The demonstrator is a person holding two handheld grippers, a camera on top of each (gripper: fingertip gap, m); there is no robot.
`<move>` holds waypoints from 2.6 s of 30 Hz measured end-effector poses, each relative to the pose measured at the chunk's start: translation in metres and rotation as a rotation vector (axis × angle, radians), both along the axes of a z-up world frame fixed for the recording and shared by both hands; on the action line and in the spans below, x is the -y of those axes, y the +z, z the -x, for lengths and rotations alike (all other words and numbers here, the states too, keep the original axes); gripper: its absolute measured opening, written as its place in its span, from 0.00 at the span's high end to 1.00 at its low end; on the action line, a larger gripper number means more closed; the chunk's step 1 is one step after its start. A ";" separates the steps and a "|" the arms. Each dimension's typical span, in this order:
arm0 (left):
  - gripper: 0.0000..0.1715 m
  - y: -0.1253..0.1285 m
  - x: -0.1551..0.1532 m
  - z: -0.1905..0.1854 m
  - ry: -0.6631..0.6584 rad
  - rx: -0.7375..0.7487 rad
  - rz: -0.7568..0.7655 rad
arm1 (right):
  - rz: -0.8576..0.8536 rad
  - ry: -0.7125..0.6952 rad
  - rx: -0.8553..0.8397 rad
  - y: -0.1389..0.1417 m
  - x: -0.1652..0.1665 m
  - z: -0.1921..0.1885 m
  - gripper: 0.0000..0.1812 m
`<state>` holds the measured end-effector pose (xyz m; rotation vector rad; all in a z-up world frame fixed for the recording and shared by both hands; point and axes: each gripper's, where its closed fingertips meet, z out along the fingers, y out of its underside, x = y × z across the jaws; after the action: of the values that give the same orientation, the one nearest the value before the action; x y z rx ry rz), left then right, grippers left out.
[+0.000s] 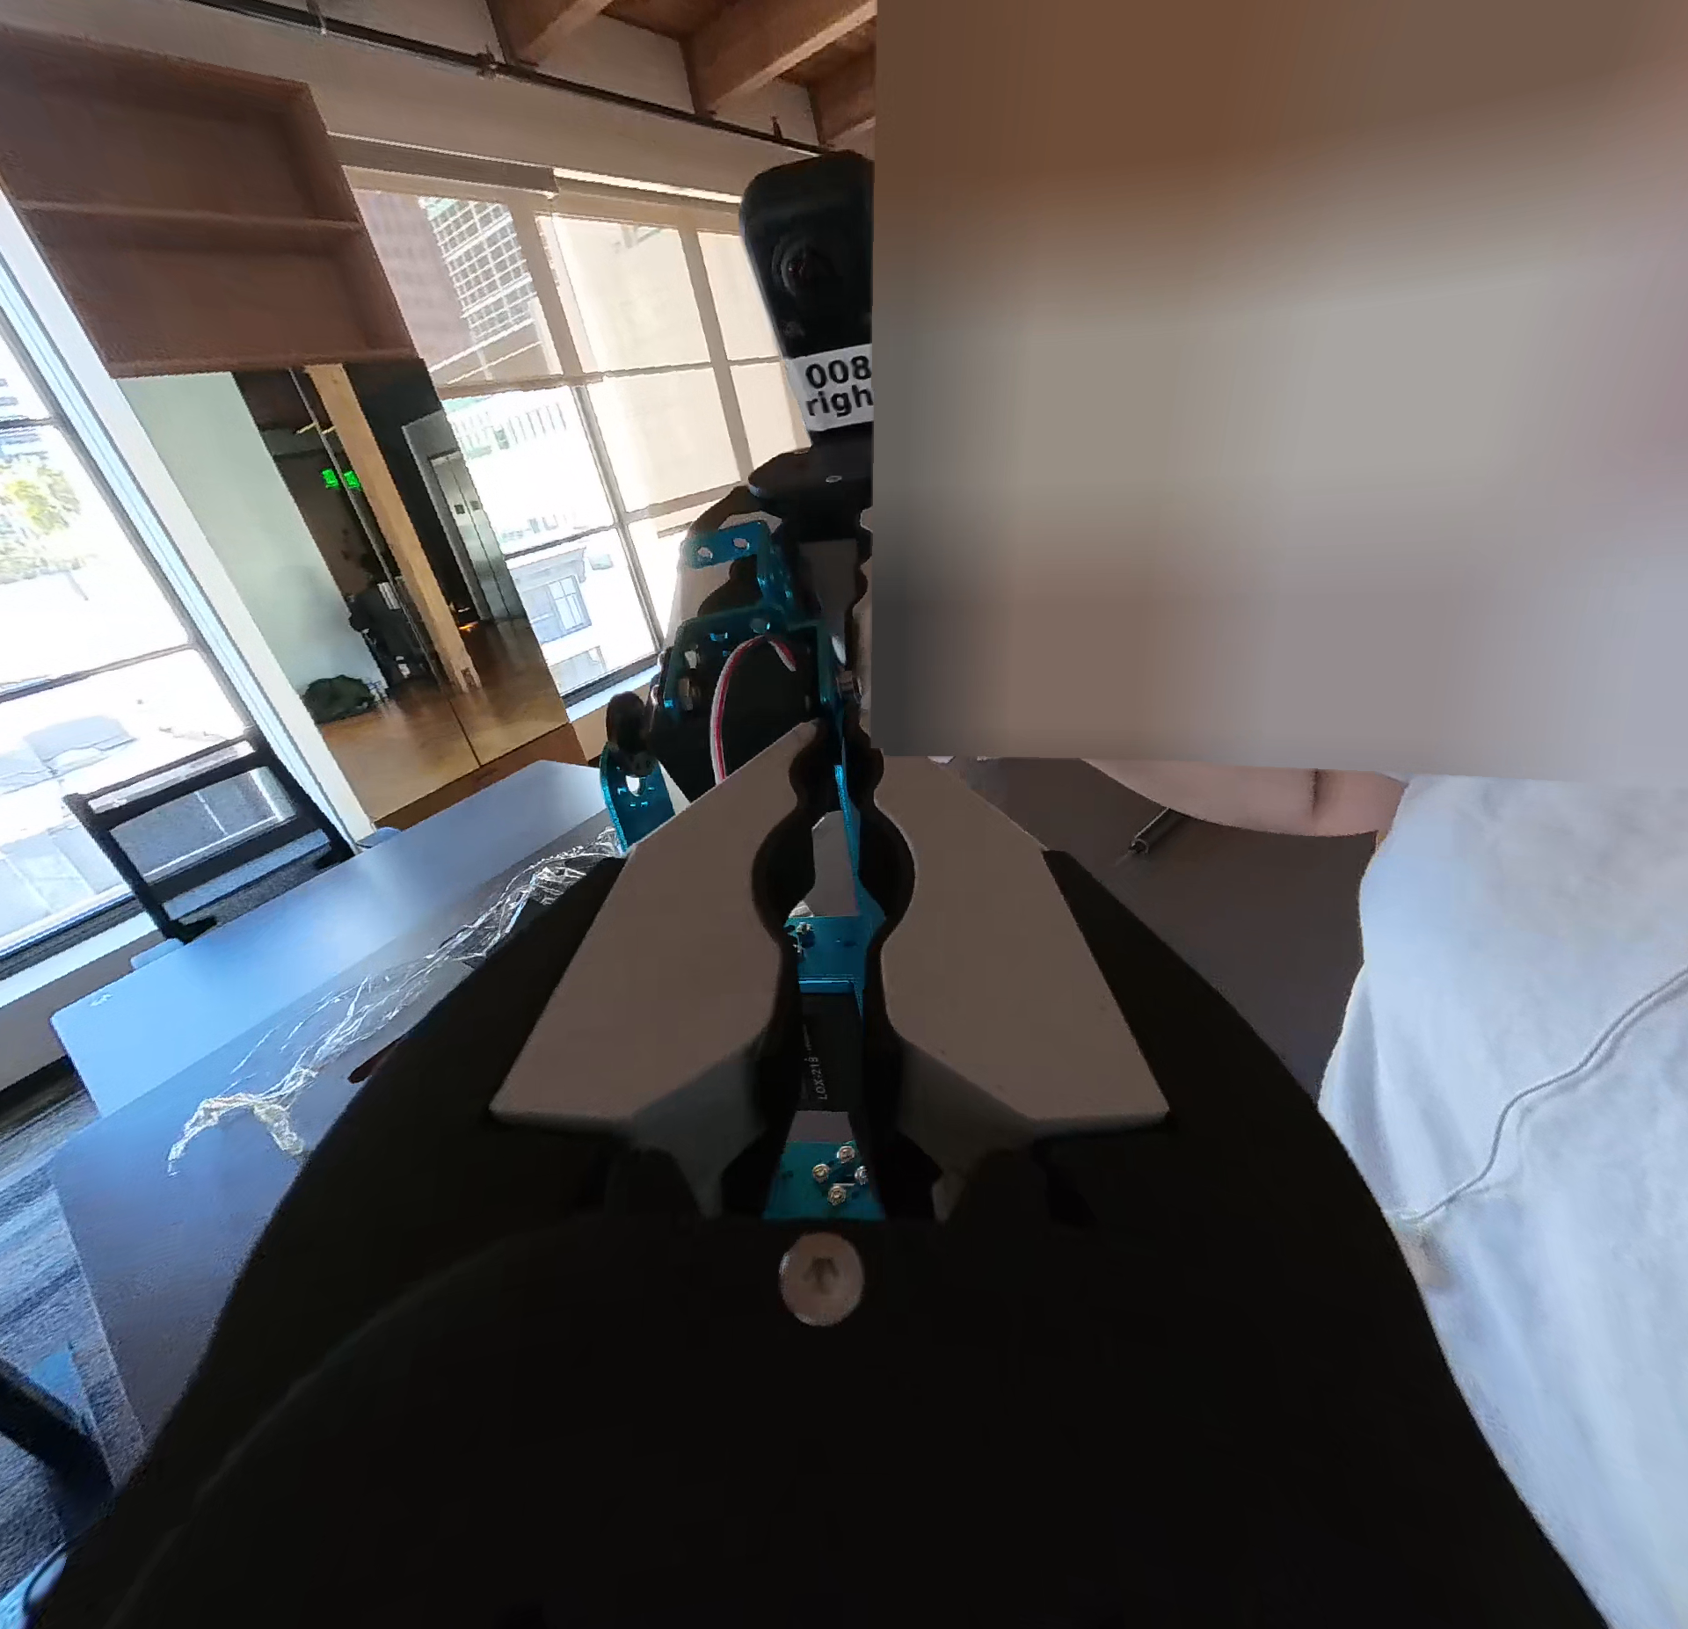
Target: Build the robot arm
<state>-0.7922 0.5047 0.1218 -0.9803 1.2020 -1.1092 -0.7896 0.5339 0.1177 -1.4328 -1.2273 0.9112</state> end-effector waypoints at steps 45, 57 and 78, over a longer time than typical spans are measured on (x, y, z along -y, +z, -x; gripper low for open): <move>1.00 -0.012 -0.005 -0.003 -0.002 -0.053 0.078 | -0.025 0.050 0.051 0.011 -0.007 0.018 0.75; 0.99 -0.014 -0.004 0.000 0.017 -0.047 0.077 | -0.038 0.032 0.083 0.012 -0.006 0.019 0.76; 0.99 -0.024 -0.002 -0.012 -0.064 0.053 0.098 | -0.015 0.030 0.083 0.012 -0.005 0.020 0.75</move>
<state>-0.7799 0.5068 0.0979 -0.9868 1.1516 -1.2471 -0.8092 0.5391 0.1292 -1.4568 -1.3177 0.8680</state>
